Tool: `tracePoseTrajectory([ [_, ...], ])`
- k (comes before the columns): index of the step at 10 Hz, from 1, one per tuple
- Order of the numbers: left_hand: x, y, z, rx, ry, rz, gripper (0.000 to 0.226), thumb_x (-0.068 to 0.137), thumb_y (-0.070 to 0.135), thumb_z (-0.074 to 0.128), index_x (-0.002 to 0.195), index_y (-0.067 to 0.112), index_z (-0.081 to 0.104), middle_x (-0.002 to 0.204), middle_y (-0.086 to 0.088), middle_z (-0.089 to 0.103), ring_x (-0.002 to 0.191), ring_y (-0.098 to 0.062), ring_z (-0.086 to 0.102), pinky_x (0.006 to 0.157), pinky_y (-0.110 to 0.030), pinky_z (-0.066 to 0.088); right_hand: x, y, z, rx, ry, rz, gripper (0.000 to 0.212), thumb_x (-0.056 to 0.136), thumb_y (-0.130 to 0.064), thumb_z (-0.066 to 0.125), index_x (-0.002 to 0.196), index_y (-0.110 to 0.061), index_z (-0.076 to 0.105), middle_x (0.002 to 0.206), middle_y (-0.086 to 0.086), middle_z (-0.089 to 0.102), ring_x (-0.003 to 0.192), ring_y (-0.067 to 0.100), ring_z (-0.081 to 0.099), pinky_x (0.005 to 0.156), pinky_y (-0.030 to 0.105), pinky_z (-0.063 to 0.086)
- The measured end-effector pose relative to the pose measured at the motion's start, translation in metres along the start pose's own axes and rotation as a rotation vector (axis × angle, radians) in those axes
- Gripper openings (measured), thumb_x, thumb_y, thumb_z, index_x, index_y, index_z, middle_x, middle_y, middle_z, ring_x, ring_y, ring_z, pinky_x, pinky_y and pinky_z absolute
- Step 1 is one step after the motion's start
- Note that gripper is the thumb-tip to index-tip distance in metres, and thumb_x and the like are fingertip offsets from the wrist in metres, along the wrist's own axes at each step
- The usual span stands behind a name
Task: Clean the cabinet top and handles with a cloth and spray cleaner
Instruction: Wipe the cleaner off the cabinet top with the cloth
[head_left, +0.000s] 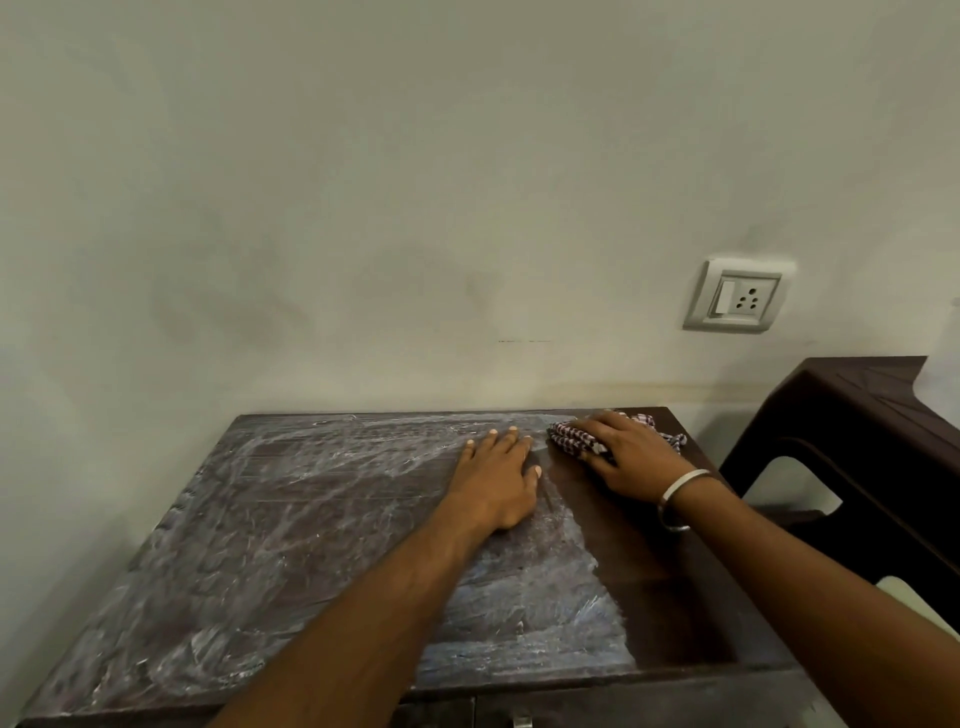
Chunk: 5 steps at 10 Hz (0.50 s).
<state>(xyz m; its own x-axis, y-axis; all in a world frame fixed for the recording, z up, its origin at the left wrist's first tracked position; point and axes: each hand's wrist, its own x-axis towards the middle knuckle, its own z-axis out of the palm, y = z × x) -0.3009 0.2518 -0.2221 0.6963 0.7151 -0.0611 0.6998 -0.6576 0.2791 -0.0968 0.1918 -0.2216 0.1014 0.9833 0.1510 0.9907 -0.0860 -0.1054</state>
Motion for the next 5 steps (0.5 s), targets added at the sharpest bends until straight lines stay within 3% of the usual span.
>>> tracePoseTrajectory([
  [2, 0.003, -0.001, 0.001, 0.003, -0.005, -0.001, 0.057, 0.104, 0.041, 0.024, 0.156, 0.021, 0.011, 0.164, 0.000, 0.002, 0.151, -0.021, -0.001, 0.122, -0.044, -0.002, 0.018, -0.001, -0.003, -0.003, -0.025, 0.119, 0.049, 0.095, -0.037, 0.047, 0.142, -0.028, 0.038, 0.144, 0.003, 0.041, 0.131, 0.027, 0.042, 0.109, 0.043, 0.035],
  [5, 0.007, -0.004, -0.001, -0.004, 0.005, 0.013, 0.057, 0.104, 0.041, 0.025, 0.156, 0.019, 0.014, 0.164, 0.000, 0.004, 0.151, -0.021, 0.000, 0.122, -0.044, 0.000, 0.020, 0.002, -0.004, 0.050, -0.055, 0.040, 0.047, 0.095, -0.028, 0.050, 0.140, -0.022, 0.042, 0.141, 0.007, 0.044, 0.128, 0.028, 0.045, 0.108, 0.041, 0.035],
])
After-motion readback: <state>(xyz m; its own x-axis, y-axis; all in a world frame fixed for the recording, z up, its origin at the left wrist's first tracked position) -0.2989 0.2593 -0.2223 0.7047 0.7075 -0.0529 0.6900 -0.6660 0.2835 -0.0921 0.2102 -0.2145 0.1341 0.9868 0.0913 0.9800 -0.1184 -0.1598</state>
